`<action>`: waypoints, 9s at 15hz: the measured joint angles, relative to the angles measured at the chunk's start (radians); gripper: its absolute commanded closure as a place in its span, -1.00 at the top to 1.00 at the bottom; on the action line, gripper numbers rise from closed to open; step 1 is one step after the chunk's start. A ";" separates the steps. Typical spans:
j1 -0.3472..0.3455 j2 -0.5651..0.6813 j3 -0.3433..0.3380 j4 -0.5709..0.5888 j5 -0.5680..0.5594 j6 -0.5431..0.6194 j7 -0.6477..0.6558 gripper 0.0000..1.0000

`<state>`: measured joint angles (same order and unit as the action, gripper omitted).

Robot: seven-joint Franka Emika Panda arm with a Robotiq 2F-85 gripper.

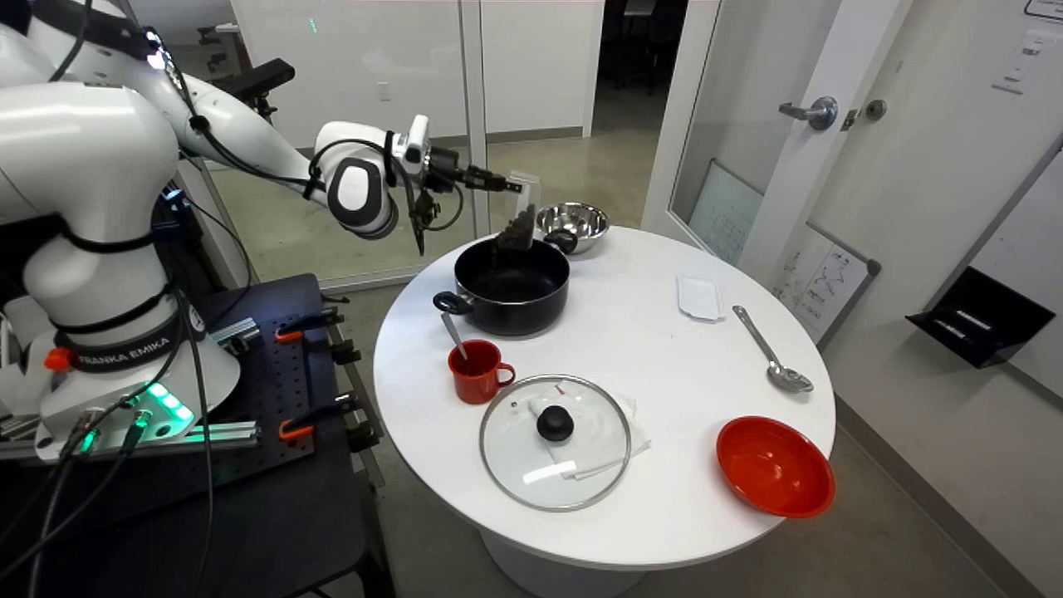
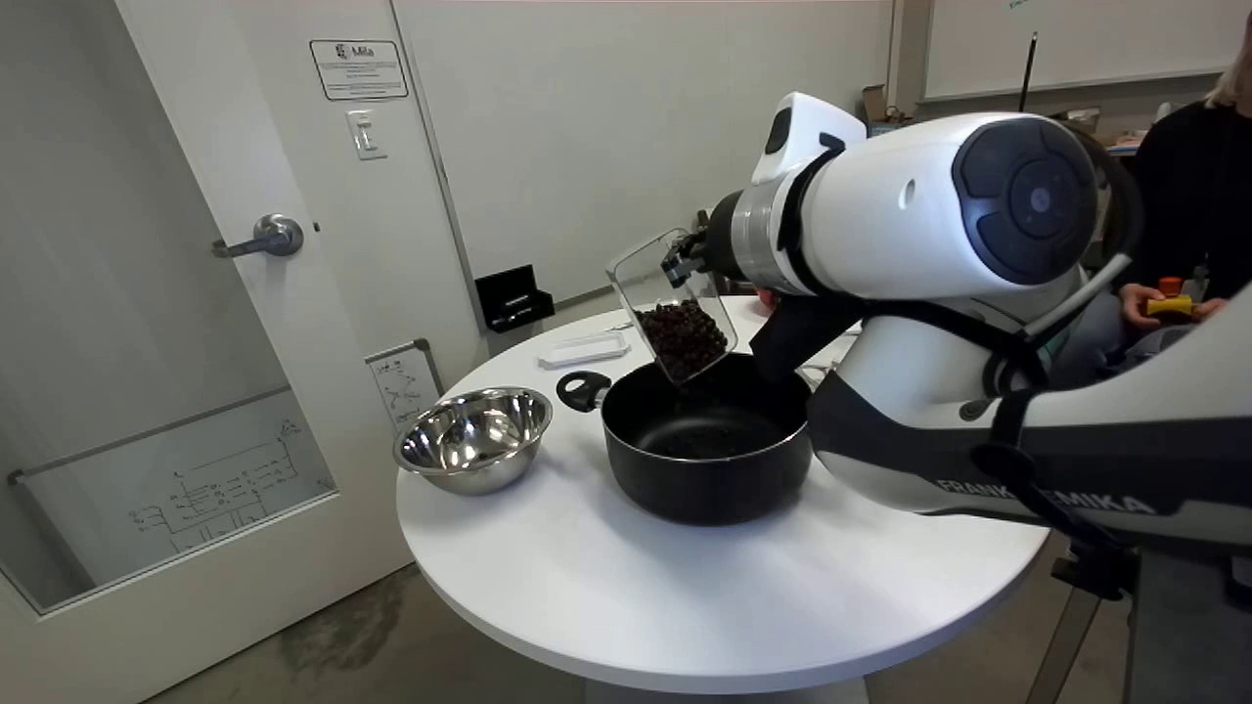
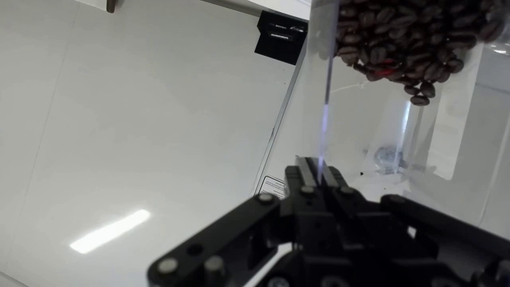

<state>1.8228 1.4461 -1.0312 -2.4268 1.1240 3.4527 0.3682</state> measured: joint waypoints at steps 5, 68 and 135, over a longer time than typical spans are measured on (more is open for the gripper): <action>0.015 0.009 -0.003 -0.010 0.024 0.000 0.000 -0.98; -0.004 -1.201 -0.613 -0.115 -0.189 -0.291 -0.411 -0.98; -1.555 -1.056 0.688 -0.037 -0.525 -0.174 0.270 -0.98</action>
<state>0.2680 0.3898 -0.3430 -2.4642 0.5992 3.2789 0.6380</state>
